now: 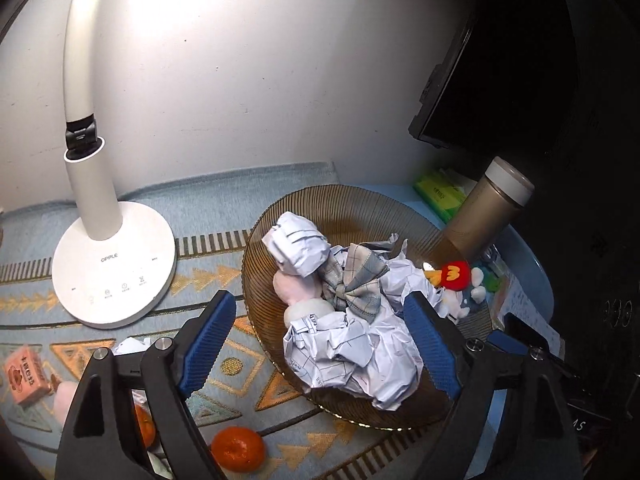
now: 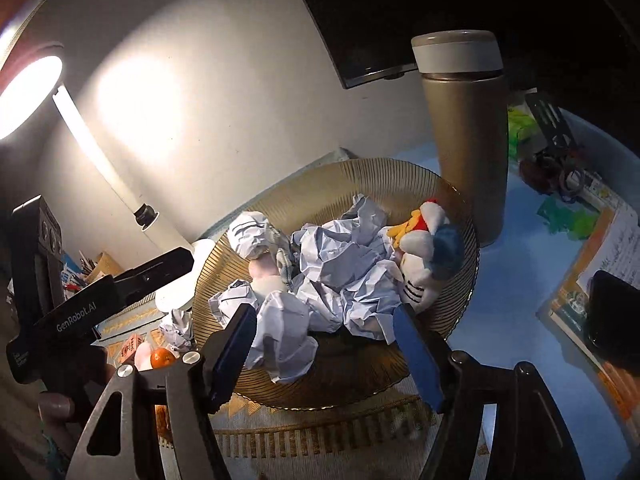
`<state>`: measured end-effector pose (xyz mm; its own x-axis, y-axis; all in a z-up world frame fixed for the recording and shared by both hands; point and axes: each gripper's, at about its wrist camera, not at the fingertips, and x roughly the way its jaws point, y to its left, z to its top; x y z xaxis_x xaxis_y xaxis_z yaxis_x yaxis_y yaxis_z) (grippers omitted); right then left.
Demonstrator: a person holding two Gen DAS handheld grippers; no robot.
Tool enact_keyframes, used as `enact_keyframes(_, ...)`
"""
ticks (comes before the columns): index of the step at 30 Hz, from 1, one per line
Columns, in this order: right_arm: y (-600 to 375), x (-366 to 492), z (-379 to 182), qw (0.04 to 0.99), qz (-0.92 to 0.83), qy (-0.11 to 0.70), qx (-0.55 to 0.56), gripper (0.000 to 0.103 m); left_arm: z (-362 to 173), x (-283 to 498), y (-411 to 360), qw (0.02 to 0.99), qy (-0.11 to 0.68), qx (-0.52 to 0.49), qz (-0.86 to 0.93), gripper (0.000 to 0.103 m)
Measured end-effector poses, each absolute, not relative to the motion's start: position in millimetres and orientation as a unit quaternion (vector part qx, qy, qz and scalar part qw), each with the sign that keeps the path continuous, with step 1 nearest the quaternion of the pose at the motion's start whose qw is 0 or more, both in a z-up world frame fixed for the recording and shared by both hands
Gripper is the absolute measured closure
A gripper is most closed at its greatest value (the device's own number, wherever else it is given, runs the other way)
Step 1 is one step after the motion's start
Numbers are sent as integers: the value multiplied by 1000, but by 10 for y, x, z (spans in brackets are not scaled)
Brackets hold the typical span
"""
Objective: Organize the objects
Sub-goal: 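Carry both paper balls into the amber bowl and open both tools, then move both open tools back toward the snack bag and card box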
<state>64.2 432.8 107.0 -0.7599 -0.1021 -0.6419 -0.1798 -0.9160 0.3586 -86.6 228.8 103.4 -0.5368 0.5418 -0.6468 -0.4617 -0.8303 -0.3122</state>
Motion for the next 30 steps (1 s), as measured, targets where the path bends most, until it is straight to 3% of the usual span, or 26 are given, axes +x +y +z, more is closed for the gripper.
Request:
enact_keyframes(12, 3108, 949, 1289, -84, 934, 102, -333, 33, 1523, 212, 838, 177, -55, -306, 934, 18)
enact_keyframes(21, 2478, 851, 417, -100, 921, 25, -376, 34, 606, 501, 114, 58, -62, -330, 940, 18)
enact_keyframes(30, 2265, 854, 314, -80, 926, -40, -366, 33, 224, 443, -29, 44, -91, -359, 928, 18)
